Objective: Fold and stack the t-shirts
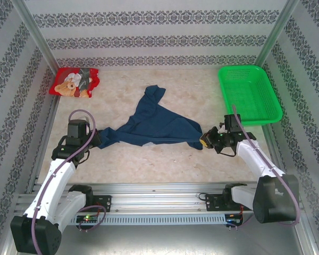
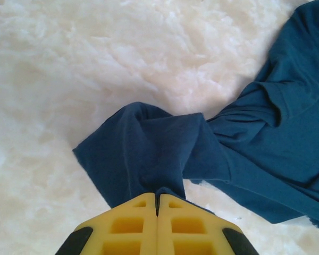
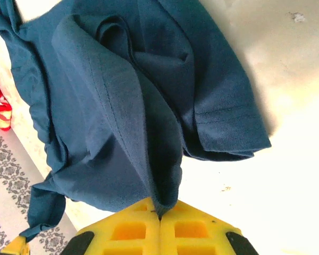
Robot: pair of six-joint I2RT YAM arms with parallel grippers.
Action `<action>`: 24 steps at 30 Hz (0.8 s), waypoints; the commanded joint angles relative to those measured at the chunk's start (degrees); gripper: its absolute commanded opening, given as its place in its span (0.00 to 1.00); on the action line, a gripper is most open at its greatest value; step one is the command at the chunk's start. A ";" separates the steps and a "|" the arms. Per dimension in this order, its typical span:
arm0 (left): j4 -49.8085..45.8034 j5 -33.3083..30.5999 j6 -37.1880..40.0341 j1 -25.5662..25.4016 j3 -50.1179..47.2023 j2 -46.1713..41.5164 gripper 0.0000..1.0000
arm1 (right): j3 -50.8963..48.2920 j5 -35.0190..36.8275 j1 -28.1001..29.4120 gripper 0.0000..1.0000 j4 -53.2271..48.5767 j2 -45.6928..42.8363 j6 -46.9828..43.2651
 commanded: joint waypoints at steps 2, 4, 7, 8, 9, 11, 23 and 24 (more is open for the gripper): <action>-3.98 -1.59 -1.55 0.72 3.18 -0.47 0.03 | 4.81 -2.79 -1.33 0.00 -5.63 -1.19 -4.64; -4.12 0.02 -1.12 1.12 4.72 -0.09 0.04 | 6.67 -3.81 -2.19 0.00 -6.91 -1.50 -5.66; -3.36 4.45 -0.47 1.25 6.30 0.94 0.05 | 10.32 -4.97 -4.06 0.00 -10.36 -1.55 -8.30; -3.06 6.25 -0.41 1.24 6.32 1.22 0.05 | 11.42 -5.38 -4.88 0.00 -11.61 -1.34 -9.47; -2.51 8.06 -0.31 1.34 5.77 1.36 0.05 | 12.16 -5.84 -5.59 0.00 -12.62 -1.11 -10.32; -1.82 10.51 -0.75 1.29 4.03 1.32 0.06 | 12.68 -6.54 -6.42 0.00 -13.82 -0.76 -11.50; -13.59 4.37 -9.55 2.18 0.32 3.51 0.23 | 12.91 -8.23 -8.72 0.00 -15.78 2.72 -15.52; -15.16 1.94 -11.30 2.35 0.58 3.30 0.23 | 12.95 -8.53 -8.77 0.00 -15.82 3.12 -15.75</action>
